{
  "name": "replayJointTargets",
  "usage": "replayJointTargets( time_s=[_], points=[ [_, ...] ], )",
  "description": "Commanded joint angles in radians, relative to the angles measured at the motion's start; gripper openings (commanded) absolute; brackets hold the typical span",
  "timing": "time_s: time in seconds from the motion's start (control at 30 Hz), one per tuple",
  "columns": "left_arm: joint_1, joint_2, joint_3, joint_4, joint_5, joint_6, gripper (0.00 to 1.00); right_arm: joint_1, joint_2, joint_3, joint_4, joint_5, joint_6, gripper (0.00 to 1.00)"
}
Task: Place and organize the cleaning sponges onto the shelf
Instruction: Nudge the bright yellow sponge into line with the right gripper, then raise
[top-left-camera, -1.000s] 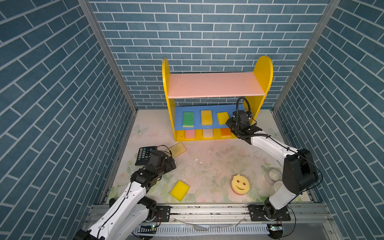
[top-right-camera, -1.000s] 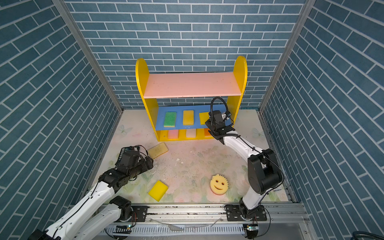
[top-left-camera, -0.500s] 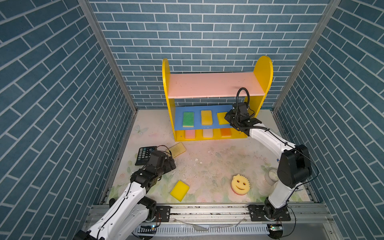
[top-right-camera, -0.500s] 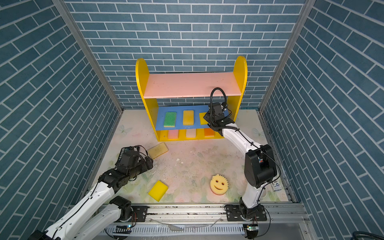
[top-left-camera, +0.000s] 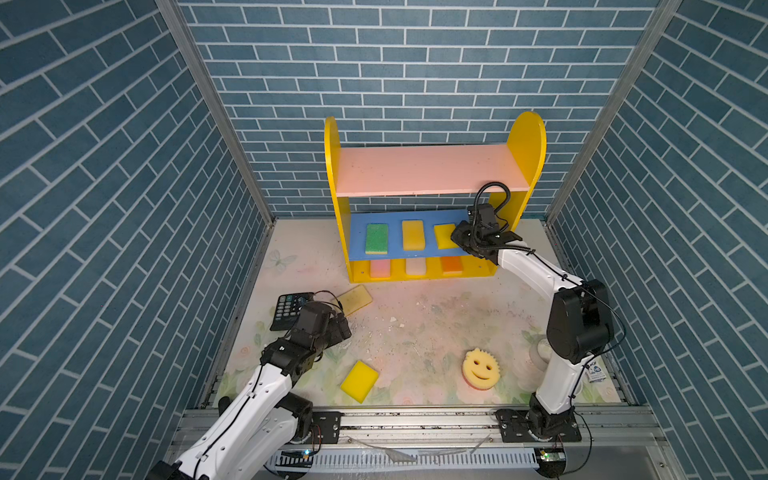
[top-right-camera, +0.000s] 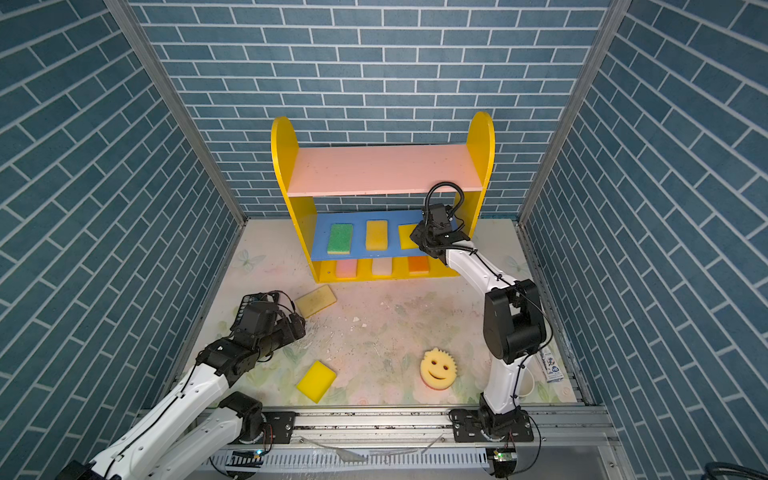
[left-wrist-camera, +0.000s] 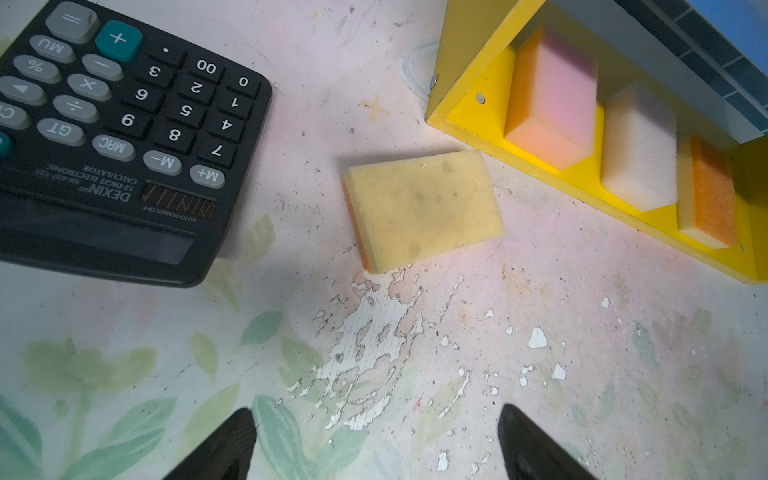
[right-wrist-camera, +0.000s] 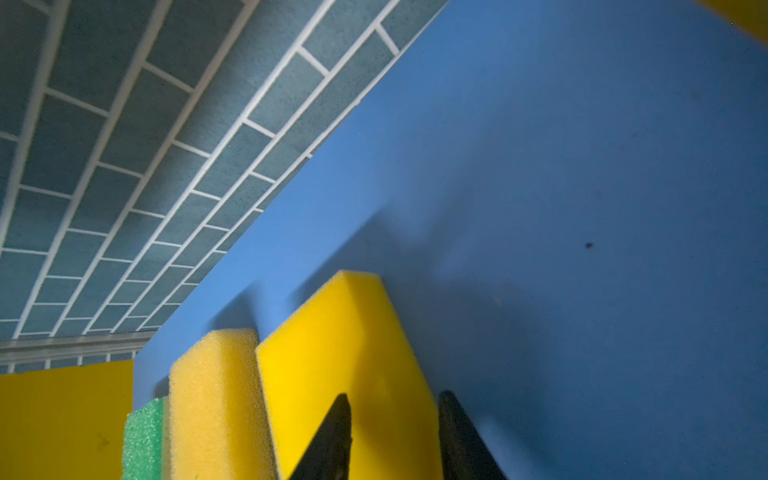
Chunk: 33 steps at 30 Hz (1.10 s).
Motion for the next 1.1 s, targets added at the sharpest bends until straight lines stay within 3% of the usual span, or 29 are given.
replayJointTargets(
  time_s=[0.0,0.7,1.07],
  points=[
    [0.007,0.005,-0.003,-0.004,-0.006,0.006,0.92,-0.006,0.019,0.022,-0.02,-0.033,-0.031,0.28],
    [0.007,0.0,0.005,-0.014,-0.008,0.009,0.92,-0.015,-0.044,-0.045,-0.004,-0.004,-0.026,0.25],
    [0.007,0.018,0.011,-0.004,0.002,0.01,0.92,-0.02,-0.05,-0.054,0.003,-0.004,-0.019,0.29]
  ],
)
